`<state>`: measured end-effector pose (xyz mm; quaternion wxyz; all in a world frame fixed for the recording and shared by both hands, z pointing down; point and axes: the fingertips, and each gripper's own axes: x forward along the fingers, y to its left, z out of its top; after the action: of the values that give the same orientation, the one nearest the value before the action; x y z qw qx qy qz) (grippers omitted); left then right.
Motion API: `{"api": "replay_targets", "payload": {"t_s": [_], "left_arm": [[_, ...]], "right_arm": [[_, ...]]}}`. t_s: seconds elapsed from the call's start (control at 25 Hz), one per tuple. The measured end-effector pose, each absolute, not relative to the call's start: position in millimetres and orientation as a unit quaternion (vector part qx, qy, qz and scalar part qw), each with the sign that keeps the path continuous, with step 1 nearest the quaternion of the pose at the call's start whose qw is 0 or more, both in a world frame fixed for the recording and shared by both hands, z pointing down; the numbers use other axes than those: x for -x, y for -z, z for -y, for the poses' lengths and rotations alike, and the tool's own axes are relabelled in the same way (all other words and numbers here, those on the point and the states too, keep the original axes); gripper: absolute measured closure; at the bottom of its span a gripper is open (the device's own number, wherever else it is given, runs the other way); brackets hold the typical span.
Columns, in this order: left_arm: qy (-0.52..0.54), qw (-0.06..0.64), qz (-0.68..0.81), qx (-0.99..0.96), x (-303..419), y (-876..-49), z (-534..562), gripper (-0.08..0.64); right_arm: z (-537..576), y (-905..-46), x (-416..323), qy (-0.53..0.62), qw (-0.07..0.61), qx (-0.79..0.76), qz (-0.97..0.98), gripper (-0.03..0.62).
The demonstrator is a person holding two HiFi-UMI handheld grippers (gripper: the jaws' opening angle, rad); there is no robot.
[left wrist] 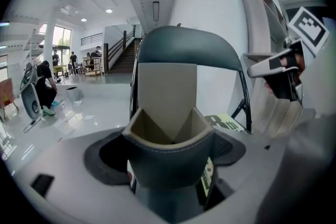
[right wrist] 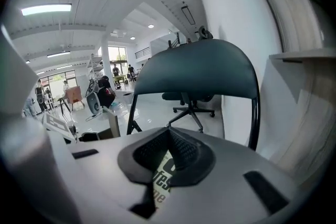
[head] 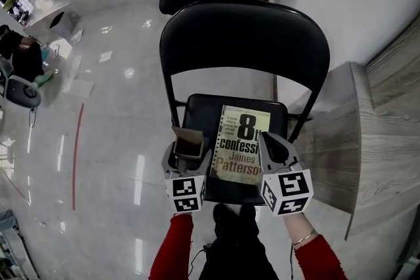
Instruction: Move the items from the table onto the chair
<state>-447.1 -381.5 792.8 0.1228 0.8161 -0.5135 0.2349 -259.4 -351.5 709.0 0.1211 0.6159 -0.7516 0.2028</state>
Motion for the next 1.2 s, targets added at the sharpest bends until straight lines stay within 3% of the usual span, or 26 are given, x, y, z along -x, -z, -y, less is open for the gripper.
{"api": "replay_targets", "payload": {"t_s": [0.64,0.84,1.04,1.12,1.2], "left_arm": [[-0.240,0.125,0.515,-0.813,436,-833,379,0.118],[-0.216,0.137,0.536,-0.804,446,-805,373,0.110],[-0.168,0.134,0.551,-0.806,458,-723,348,0.112],[-0.155,0.129,0.540,-0.817,454,-679,338,0.151],[-0.146,0.112,0.539,-0.822,452,-632,331,0.277]], "right_arm": [[350,-734,259,-0.215,0.134,-0.615,0.747,0.584],[349,-723,261,-0.215,0.135,-0.613,0.748,0.584],[343,-684,263,-0.211,0.138,-0.612,0.750,0.584],[336,-659,262,-0.216,0.135,-0.613,0.748,0.584],[328,-630,261,-0.219,0.129,-0.614,0.748,0.584]]}}
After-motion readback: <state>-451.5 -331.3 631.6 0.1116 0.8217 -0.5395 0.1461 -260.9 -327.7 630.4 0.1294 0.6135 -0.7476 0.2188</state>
